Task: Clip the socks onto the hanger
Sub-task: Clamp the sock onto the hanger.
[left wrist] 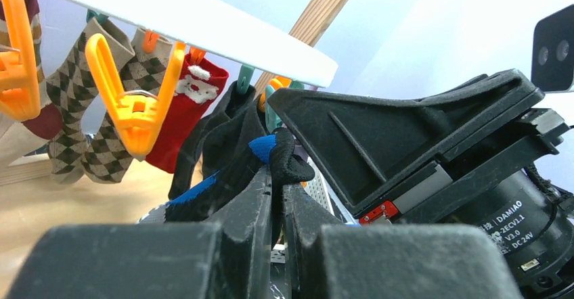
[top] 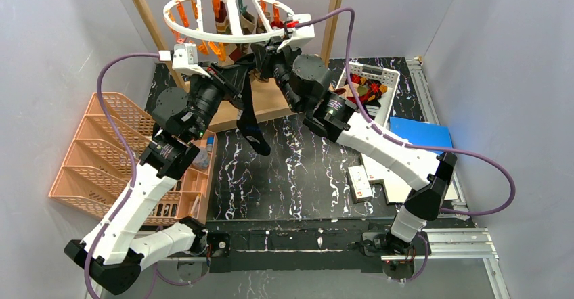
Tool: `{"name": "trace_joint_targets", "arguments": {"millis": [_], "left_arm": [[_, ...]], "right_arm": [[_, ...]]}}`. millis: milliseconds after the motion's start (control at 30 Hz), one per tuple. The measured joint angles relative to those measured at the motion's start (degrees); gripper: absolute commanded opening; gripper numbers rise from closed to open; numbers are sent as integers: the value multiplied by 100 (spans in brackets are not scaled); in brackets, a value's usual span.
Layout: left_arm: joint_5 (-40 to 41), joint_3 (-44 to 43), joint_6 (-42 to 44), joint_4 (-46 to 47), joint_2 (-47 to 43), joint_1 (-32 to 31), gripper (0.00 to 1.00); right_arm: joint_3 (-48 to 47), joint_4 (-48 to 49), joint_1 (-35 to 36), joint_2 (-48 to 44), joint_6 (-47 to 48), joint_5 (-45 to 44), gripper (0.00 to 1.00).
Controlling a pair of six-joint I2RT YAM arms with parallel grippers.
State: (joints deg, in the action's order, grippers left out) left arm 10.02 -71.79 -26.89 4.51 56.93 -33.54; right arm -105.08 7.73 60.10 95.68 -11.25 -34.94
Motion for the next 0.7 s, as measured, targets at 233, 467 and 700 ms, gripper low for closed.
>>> {"name": "trace_joint_targets", "arguments": {"millis": [233,467,700], "left_arm": [[-70,-2,-46,4,2,0,0],[-85,0,-37,9,0,4,0],[-170,20,81,15,0,2,48]], "right_arm": [[-2,-37,0,0,-87,59,55],[-201,-555,-15,-22,-214,22,93],[-400,-1357,7,-319,-291,260,99]]}}
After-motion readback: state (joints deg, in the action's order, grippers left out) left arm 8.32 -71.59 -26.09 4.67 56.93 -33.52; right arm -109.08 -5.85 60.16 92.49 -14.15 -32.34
